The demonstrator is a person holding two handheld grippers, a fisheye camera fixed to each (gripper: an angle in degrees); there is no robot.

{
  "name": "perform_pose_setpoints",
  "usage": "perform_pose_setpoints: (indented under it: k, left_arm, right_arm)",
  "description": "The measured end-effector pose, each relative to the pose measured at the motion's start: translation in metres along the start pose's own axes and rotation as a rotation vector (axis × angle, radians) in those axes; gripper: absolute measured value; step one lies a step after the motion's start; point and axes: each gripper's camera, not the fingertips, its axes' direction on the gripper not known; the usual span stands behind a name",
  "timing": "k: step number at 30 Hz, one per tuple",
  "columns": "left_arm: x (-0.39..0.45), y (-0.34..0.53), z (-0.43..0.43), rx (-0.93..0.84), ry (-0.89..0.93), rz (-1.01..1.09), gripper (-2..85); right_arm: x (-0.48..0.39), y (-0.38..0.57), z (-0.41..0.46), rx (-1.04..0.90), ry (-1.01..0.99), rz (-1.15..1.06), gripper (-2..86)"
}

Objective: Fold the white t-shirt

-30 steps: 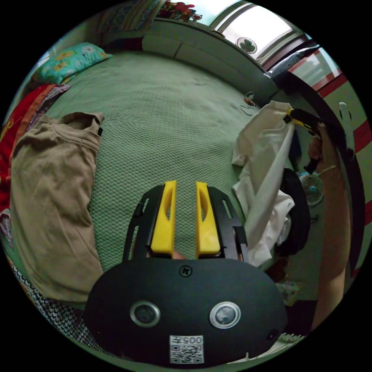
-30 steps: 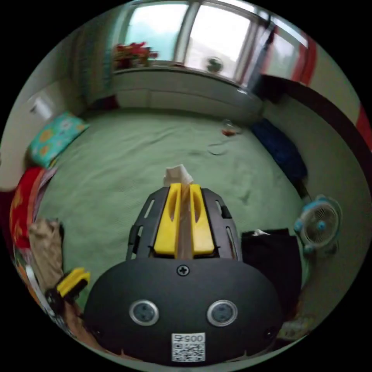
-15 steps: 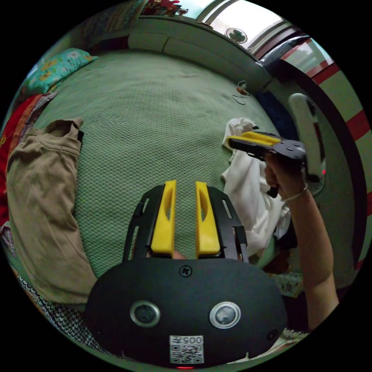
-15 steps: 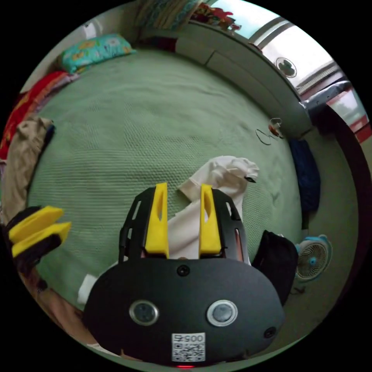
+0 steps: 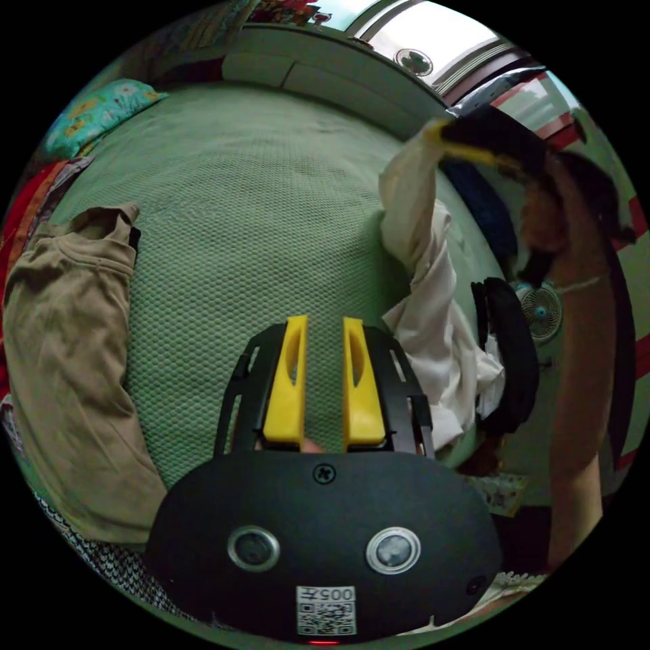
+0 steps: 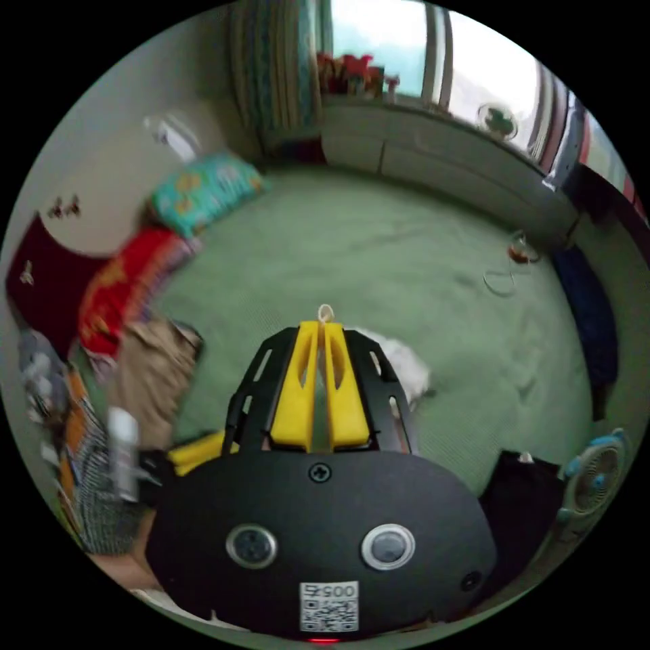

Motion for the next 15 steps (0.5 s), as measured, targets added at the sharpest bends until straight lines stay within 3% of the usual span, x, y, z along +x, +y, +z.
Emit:
perform_pose_setpoints:
  k: [5, 8, 15]
  left_arm:
    - [0.004, 0.008, -0.006, 0.015, -0.013, -0.015, 10.7]
    - [0.007, 0.012, -0.007, 0.010, -0.038, -0.022, 11.0]
    - [0.016, 0.025, -0.002, -0.061, -0.081, -0.020, 11.7]
  right_arm:
    - [0.017, -0.054, -0.026, 0.186, -0.224, 0.238, 1.1]
    - [0.028, -0.066, 0.004, -0.001, -0.317, 0.233, 4.8]
    - [0.045, 0.017, 0.040, -0.116, -0.091, 0.039, 8.6]
